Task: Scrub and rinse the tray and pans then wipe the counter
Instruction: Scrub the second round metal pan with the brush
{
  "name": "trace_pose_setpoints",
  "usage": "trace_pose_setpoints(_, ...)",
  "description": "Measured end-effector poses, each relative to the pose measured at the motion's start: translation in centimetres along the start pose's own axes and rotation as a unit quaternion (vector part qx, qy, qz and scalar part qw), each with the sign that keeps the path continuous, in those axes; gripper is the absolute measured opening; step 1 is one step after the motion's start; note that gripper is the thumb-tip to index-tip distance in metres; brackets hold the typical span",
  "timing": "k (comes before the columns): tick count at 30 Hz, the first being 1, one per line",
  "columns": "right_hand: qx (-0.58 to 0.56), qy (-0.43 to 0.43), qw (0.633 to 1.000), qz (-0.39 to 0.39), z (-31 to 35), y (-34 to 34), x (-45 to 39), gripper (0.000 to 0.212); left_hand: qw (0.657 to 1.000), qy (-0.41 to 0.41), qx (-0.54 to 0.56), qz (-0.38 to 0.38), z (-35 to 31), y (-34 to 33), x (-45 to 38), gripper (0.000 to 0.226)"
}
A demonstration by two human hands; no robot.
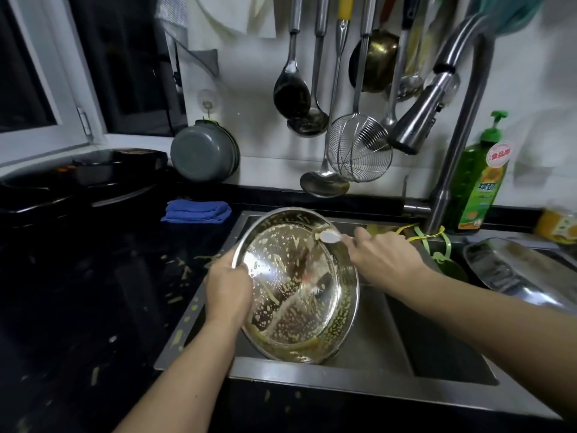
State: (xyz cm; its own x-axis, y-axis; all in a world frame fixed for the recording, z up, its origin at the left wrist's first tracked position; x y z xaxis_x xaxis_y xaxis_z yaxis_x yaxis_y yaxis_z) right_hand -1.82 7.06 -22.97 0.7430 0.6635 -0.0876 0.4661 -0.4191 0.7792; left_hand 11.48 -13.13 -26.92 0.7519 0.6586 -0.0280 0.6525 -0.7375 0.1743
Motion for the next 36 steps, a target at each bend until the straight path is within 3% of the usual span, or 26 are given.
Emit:
trace_pose_setpoints(5, -0.023, 0.093, 0.985, 0.146, 1.6, -3.2, 2.5, 0.031, 1.000, 0.002, 0.007, -0.014, 0.0, 0.4, -0.3, 0.058)
trace_pose_setpoints(7, -0.035, 0.087, 0.987, 0.134, 1.4, -2.6, 2.0, 0.029, 1.000, 0.005, 0.004, -0.013, 0.2, 0.3, -0.2, 0.056)
trace_pose_setpoints(11, -0.047, 0.010, 0.999, 0.017, -0.4, -1.3, 1.4, 0.040, 0.999, 0.009, 0.012, -0.037, 0.2, 0.3, -0.4, 0.043)
trace_pose_setpoints(16, -0.103, 0.098, 0.983, 0.113, 2.4, -3.7, 4.8, 0.039, 0.999, 0.010, 0.027, -0.046, 0.2, 0.5, -0.4, 0.050)
trace_pose_setpoints(20, -0.151, 0.024, 0.983, 0.105, 1.0, -5.3, 4.2, 0.038, 0.997, 0.026, 0.027, -0.066, 0.0, 0.4, -0.4, 0.047)
trace_pose_setpoints(24, -0.151, 0.075, 0.965, 0.199, 1.9, -4.8, 5.3, 0.036, 0.999, 0.008, -0.002, -0.045, 0.1, 0.4, -0.3, 0.047)
trace_pose_setpoints(29, -0.011, 0.015, 0.996, 0.082, -3.3, -2.3, 2.2, 0.035, 0.999, 0.014, -0.019, -0.042, 0.2, 0.3, -0.2, 0.048)
trace_pose_setpoints(33, 0.003, 0.032, 0.998, 0.046, -4.3, -1.3, 1.4, 0.045, 1.000, 0.014, -0.011, -0.026, 0.3, 0.2, -0.1, 0.049)
trace_pose_setpoints(36, -0.049, -0.029, 0.998, -0.003, -4.6, -2.3, 1.8, 0.043, 0.999, 0.031, -0.028, -0.027, 0.3, 0.2, -0.4, 0.045)
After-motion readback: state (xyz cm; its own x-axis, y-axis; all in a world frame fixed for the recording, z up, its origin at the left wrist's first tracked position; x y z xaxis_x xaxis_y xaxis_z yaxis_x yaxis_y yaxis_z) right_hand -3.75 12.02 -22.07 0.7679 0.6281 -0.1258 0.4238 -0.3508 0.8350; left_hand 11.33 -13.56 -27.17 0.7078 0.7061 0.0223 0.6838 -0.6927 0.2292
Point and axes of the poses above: each hand's wrist, its own x-axis away from the middle knuckle, its own y-axis out of the back of the hand, z = x × y, the point moved 2 cm from there along -x, towards the middle knuckle, and after that the axes turned 7 degrees about z, right-handed, at the moved point
